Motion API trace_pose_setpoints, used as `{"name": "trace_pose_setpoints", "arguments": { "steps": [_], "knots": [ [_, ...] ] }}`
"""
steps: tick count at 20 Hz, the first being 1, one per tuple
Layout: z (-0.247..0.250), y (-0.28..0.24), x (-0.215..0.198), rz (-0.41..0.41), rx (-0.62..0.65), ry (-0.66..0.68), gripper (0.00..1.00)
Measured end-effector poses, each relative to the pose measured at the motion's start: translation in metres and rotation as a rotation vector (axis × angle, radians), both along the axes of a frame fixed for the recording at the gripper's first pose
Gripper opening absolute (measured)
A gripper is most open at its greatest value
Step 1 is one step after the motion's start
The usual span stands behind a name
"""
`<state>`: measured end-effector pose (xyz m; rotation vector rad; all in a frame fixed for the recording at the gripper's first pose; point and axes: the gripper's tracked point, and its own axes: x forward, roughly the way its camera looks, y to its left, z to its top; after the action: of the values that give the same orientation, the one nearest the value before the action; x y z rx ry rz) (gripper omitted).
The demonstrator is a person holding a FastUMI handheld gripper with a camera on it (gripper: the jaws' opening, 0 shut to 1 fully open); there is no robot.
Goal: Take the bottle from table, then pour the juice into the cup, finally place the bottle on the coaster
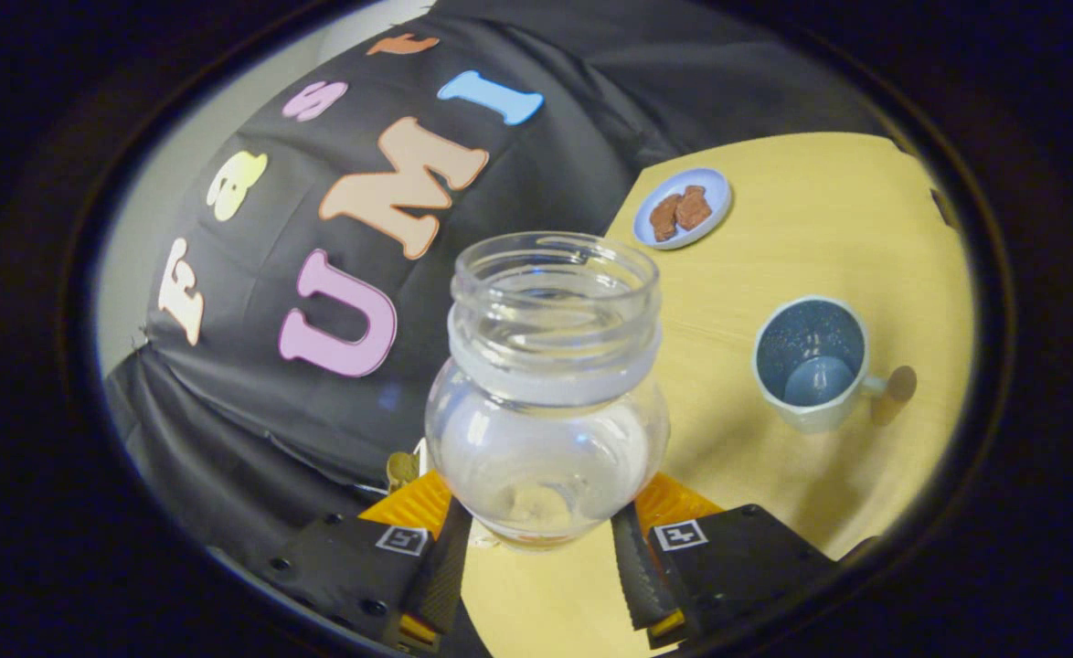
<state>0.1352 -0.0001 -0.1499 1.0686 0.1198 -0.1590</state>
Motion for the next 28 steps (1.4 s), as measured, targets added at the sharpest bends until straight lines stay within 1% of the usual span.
{"name": "trace_pose_setpoints", "arguments": {
  "steps": [7, 16, 21, 28],
  "knots": [
    [0.006, 0.0, 0.013, -0.001, 0.229, -0.054, 0.74],
    [0.013, 0.004, 0.025, 0.0, 0.511, -0.089, 0.74],
    [0.008, 0.005, 0.025, 0.005, 0.608, -0.087, 0.74],
    [0.01, 0.006, 0.031, 0.024, 0.676, -0.081, 0.74]
  ]
}}
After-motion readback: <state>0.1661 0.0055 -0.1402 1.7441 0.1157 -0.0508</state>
